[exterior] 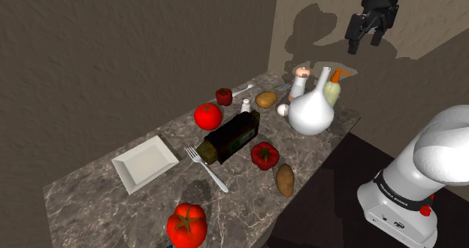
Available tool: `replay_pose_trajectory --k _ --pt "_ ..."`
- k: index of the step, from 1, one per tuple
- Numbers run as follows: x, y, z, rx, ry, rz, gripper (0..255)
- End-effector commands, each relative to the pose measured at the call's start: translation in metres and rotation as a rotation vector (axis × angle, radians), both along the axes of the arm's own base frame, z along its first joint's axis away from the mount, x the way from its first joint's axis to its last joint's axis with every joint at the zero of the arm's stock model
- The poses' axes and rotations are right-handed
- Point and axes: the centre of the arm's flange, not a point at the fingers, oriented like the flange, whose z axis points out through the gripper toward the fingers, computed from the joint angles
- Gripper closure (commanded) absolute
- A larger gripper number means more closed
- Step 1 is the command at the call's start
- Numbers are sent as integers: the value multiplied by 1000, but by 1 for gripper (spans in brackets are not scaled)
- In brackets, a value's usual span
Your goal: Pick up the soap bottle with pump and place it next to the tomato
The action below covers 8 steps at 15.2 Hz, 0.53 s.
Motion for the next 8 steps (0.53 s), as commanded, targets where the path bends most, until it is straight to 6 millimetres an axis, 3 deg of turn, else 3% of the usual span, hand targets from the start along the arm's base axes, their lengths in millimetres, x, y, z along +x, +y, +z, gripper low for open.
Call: replay_pose_trajectory --k 1,8 --pt "0 0 0 0 0 0 0" --pt "30 -64 -59 22 -38 17 0"
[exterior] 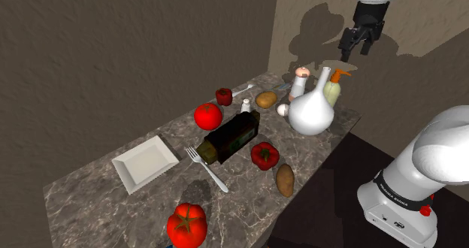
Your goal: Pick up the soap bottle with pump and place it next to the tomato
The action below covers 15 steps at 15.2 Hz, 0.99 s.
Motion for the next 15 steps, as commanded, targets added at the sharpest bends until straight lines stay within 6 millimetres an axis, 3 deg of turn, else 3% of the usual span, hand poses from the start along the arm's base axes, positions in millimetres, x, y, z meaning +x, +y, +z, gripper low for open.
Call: replay_pose_trajectory --k 1,11,15 --pt "9 -18 -16 5 -13 6 0" --pt "57 -104 -97 36 -66 29 0" --pt "57 -104 -119 36 -66 29 0"
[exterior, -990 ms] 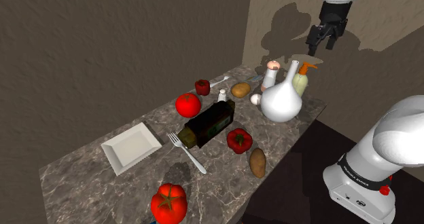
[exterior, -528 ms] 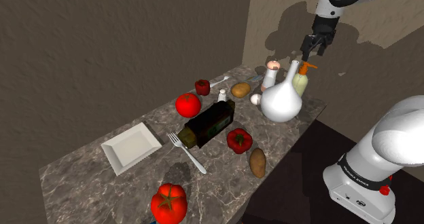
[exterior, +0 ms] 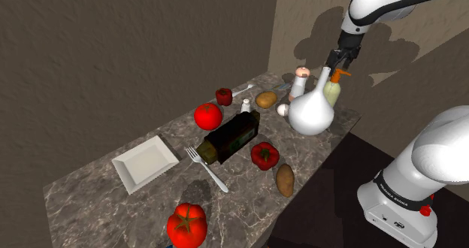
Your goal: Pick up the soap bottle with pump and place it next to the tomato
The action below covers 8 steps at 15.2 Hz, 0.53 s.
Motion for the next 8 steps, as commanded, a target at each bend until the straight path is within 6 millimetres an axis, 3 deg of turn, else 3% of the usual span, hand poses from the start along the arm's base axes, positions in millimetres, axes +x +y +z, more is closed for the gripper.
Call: replay_pose_trajectory --k 1,4,8 --pt "0 -2 -12 0 -1 0 0" --pt "0 -2 -25 0 -1 0 0" --pt "0 -2 -25 0 -1 0 0"
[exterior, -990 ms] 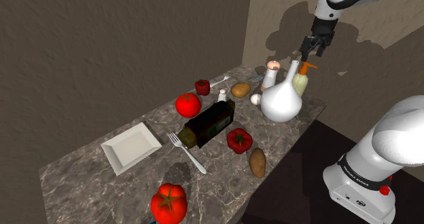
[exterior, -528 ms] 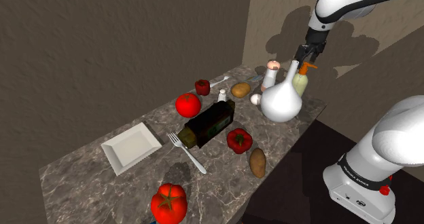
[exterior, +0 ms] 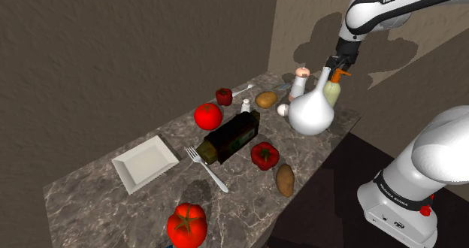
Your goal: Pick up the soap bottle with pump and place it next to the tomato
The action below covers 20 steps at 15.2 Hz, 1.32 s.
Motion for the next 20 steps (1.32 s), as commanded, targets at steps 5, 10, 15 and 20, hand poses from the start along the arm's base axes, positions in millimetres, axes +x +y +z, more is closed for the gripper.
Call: replay_pose_trajectory --k 5,10,15,20 --pt "0 0 0 0 0 0 255" --pt "0 0 0 0 0 0 255" --pt "0 0 10 0 0 0 255" --pt "0 0 37 0 0 0 255"
